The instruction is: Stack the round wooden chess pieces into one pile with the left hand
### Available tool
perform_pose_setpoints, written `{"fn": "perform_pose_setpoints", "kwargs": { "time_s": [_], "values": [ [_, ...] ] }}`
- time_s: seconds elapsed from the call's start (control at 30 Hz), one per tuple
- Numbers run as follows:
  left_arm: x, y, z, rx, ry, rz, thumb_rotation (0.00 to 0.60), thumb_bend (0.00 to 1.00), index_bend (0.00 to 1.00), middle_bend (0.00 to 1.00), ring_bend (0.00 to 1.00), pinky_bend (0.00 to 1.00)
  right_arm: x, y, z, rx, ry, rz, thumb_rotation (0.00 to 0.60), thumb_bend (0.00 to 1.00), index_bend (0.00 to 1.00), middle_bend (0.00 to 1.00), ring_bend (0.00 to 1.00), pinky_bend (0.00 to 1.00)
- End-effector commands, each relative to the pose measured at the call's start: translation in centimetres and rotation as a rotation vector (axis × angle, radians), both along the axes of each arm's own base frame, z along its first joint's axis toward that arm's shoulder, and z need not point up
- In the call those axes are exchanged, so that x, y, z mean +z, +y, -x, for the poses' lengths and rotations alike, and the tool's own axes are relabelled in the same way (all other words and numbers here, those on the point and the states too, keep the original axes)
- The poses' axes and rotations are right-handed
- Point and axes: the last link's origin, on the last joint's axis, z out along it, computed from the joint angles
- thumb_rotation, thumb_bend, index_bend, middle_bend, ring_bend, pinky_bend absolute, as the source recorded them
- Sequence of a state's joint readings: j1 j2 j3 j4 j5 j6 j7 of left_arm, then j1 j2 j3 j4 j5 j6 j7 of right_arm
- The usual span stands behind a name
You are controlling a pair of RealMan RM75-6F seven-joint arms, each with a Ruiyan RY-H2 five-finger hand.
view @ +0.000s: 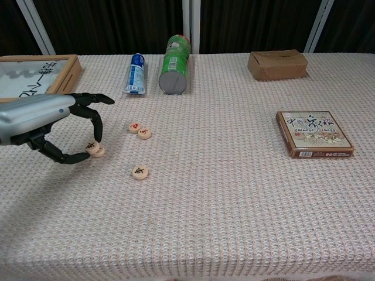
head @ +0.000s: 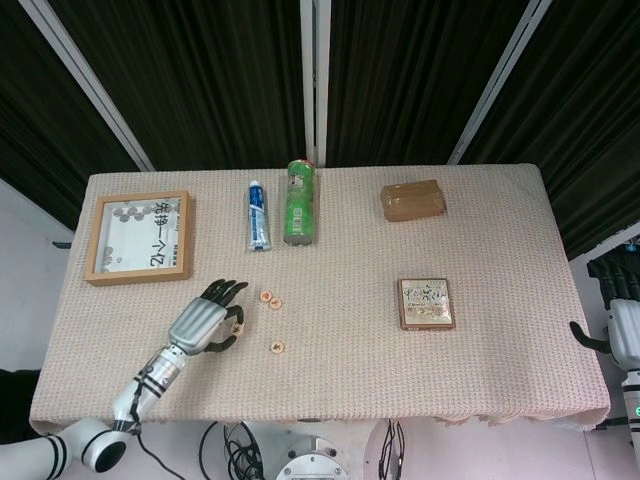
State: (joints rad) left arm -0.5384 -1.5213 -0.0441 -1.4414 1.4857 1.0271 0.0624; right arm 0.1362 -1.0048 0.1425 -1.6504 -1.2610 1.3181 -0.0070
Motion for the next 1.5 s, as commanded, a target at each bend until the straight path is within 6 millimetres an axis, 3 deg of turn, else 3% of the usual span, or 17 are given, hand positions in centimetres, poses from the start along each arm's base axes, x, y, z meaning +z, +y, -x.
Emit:
{"fn": "perform_pose_setpoints", "kwargs": {
  "time_s": [0.03, 1.5],
  "values": [
    [0.0, 0.5, 0.0, 0.005, 0.015, 0.0, 0.6, 0.34, 0.49, 0.04, 0.0, 0.0, 0.0, 0.0, 0.0, -0.001, -0.001, -0.001, 0.6, 0.2, 0.0, 0.0, 0.0, 0.0],
    [-1.1, 1.2, 0.5, 0.013, 0.04, 0.025, 0.6, 0.34, 0.41, 0.05, 0.0, 0.0, 0.0, -0.2, 0.4, -0.025, 0.001, -0.008, 0.6, 0.19, 0.0, 0.0, 0.0, 0.0]
  ]
}}
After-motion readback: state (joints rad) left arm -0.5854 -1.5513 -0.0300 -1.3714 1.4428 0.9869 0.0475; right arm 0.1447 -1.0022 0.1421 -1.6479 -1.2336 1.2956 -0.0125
